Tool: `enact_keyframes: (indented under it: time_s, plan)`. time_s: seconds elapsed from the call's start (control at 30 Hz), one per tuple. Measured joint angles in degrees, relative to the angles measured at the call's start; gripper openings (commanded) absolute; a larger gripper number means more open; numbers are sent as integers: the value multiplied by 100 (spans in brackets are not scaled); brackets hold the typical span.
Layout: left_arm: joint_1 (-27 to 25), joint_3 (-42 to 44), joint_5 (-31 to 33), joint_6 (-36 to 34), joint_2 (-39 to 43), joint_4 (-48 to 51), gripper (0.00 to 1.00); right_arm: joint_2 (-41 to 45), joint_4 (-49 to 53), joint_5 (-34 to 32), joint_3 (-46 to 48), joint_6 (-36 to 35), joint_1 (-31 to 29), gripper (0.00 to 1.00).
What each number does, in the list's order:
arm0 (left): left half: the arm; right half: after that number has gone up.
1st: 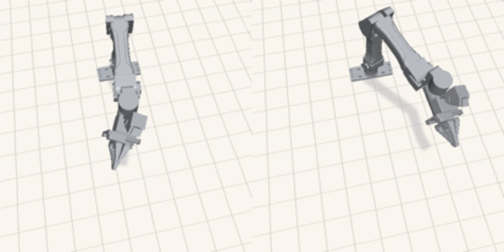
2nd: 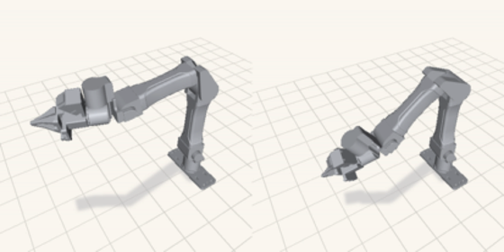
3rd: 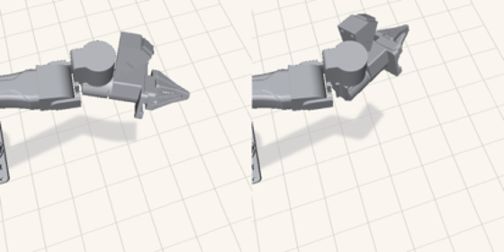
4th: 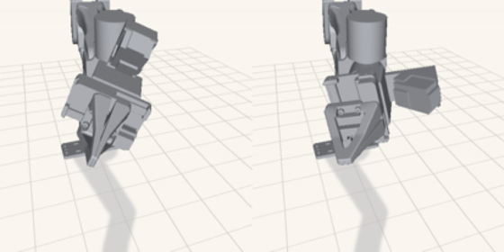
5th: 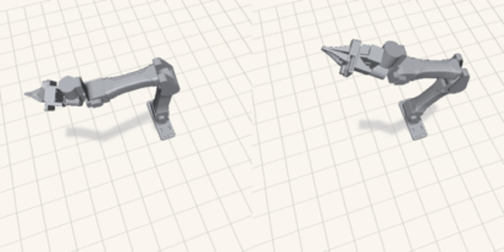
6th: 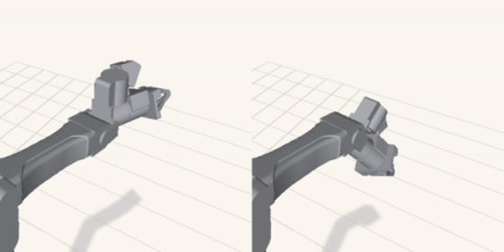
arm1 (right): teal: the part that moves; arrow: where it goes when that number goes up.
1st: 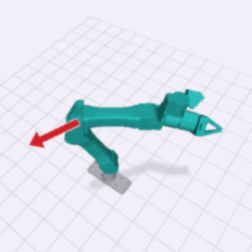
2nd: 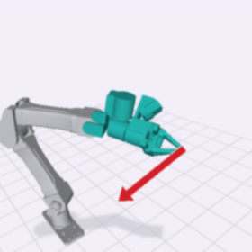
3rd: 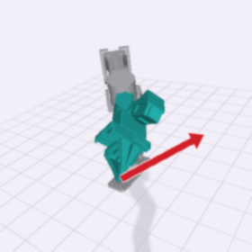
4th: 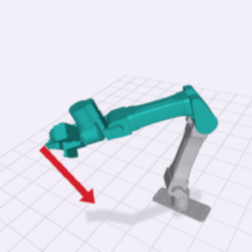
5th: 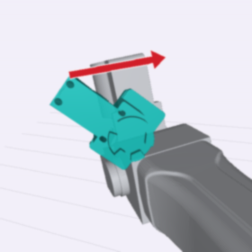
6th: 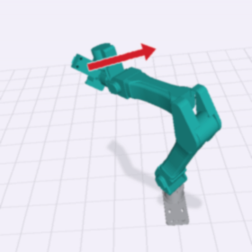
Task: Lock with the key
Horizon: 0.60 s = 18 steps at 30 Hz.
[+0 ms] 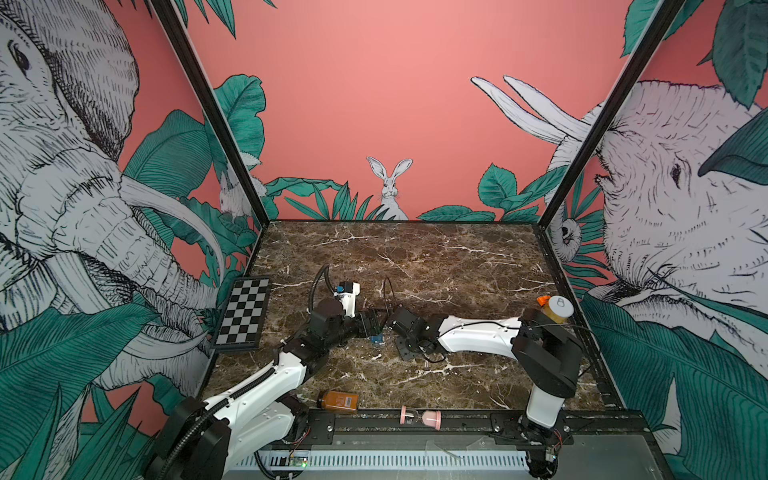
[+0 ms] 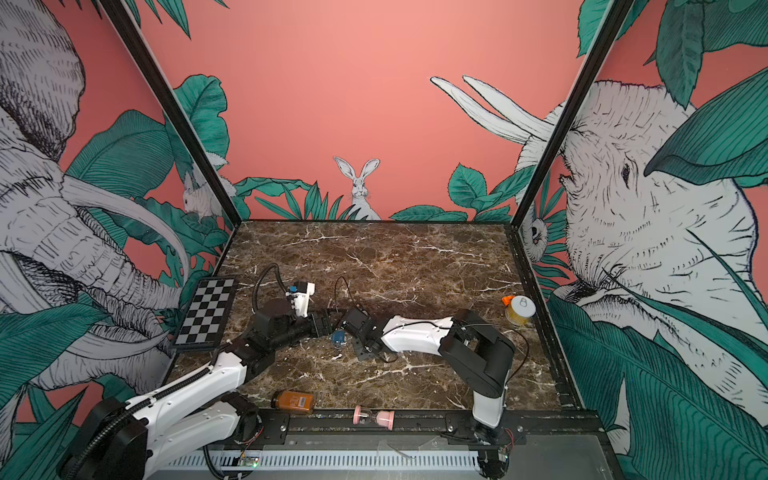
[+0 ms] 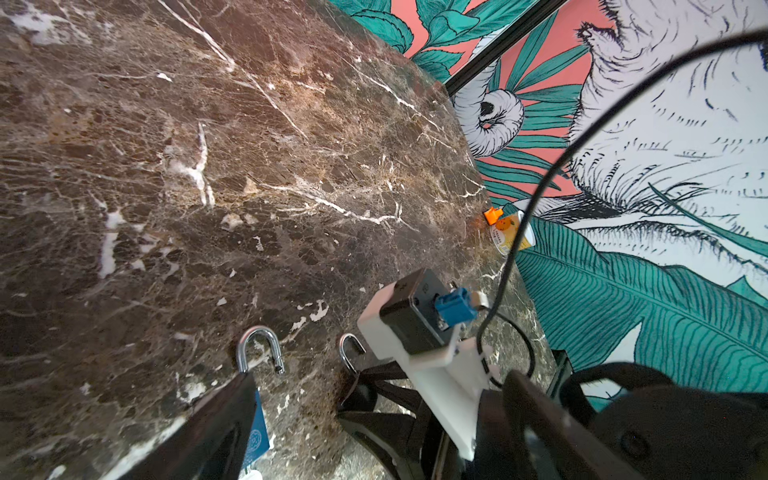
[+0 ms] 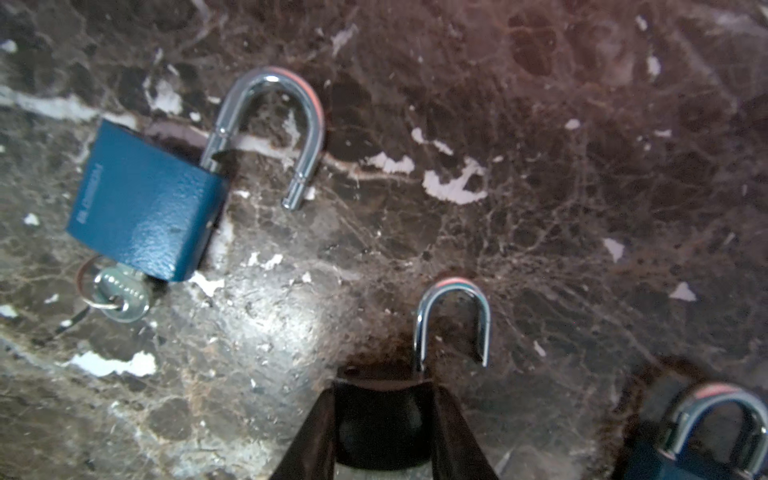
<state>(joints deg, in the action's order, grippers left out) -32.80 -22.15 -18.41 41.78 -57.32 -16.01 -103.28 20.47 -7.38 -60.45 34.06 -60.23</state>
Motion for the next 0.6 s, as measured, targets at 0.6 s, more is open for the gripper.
enact_keyframes:
  time_s: [0.6]
  plan:
    - [11,-212,181,-118,-435,459,82,1010,-275,-24,647,-997,79,29]
